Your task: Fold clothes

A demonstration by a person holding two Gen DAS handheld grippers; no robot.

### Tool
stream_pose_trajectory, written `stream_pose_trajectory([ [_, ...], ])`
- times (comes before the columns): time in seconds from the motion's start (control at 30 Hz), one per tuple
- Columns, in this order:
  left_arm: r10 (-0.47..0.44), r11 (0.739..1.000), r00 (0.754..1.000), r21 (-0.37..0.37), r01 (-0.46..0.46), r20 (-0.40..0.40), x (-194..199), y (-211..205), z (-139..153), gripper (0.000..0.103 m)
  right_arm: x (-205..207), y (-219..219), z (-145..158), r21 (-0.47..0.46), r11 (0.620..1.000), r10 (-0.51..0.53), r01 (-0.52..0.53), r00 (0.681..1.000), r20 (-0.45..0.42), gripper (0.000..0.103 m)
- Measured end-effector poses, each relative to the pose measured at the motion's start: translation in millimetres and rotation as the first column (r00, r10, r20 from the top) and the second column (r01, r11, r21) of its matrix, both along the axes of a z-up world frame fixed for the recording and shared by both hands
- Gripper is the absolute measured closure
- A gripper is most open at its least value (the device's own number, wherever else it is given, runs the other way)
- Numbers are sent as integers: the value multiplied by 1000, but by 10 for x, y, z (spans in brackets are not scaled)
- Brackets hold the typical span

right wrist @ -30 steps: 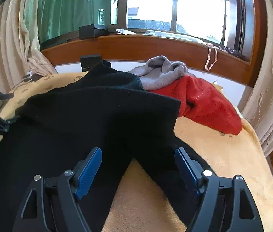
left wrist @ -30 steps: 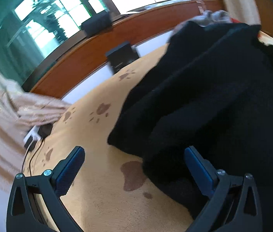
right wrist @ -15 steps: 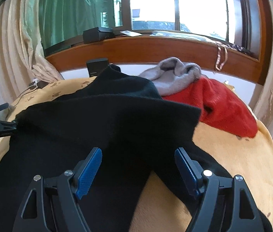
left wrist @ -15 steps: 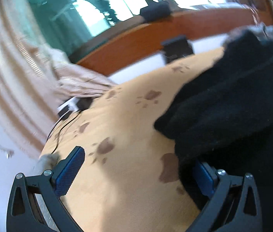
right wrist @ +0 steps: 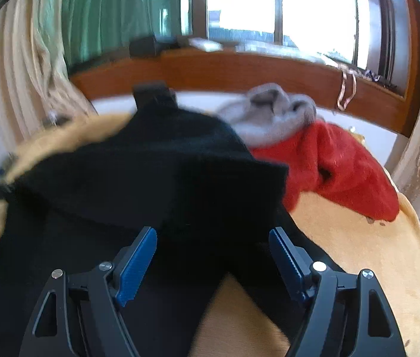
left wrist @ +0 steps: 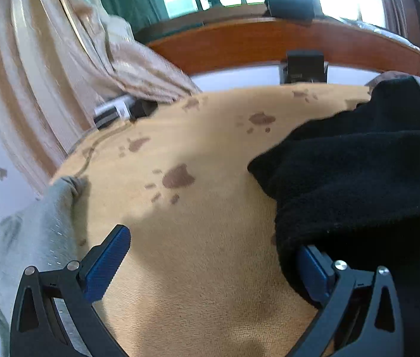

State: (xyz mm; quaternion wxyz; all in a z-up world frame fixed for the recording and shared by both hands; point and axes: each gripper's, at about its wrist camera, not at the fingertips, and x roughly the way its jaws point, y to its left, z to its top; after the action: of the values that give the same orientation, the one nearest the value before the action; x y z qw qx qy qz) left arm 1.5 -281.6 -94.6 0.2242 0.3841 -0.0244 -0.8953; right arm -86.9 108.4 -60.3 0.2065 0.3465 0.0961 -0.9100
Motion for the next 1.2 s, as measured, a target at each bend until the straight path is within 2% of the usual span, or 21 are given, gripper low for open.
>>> stream_pose_trajectory([
  [0.03,-1,1000,1000,6,1,-1,11,-5,-3,0,-45,20,-63,26,999,-26,25,1000,14,23],
  [0.1,-1,1000,1000,-2,1,-10,57,4,9,0,-175,93,-177,39,997,-63,59,993,96,23],
  [0.2,-10,1000,1000,-26,10,1,109,25,-2,0,-234,210,-196,31,994,-108,105,987,121,23],
  [0.27,-21,1000,1000,-14,21,7,135,14,-10,0,-193,244,-128,34,993,-120,117,989,86,23],
  [0.33,-32,999,999,3,32,7,153,0,-9,0,-122,266,22,-19,993,-116,117,992,39,23],
  [0.47,-28,999,1000,-31,28,-7,41,59,12,0,-2,54,374,-149,989,0,-9,998,-61,23],
  [0.57,-31,998,1000,-63,31,3,-42,124,12,0,-33,-381,423,-166,973,155,-161,987,-49,22],
  [0.63,-42,996,999,-74,43,17,-18,137,4,0,-166,-631,269,-151,964,227,-220,973,30,22],
  [0.7,-59,997,998,-40,60,31,62,82,-21,0,-351,-816,-40,-76,976,215,-205,962,166,22],
  [0.73,-64,998,997,-3,64,36,112,26,-42,0,-390,-862,-149,-40,979,205,-201,961,188,21],
  [0.77,-68,997,997,38,67,39,161,-34,-62,0,-360,-883,-174,-11,975,220,-221,963,155,20],
  [0.9,-56,984,998,168,55,1,303,-210,-34,0,-333,-902,-184,36,968,240,-248,958,154,17],
  [0.93,-53,982,998,180,55,-19,307,-205,17,0,-320,-922,-192,51,964,253,-263,956,147,15],
  [0.97,-56,983,998,174,62,-40,300,-169,81,0,-307,-943,-199,65,959,266,-277,954,140,10],
  [1.0,-60,983,996,168,69,-61,293,-133,145,0,-307,-977,-217,82,952,282,-295,949,143,0],
  [1.13,-78,994,992,64,85,-100,300,46,343,0,-232,-1155,-290,160,937,293,-312,947,131,0],
  [1.2,-50,999,994,3,51,-94,341,44,372,0,-246,-1144,-297,151,938,294,-313,946,135,0],
])
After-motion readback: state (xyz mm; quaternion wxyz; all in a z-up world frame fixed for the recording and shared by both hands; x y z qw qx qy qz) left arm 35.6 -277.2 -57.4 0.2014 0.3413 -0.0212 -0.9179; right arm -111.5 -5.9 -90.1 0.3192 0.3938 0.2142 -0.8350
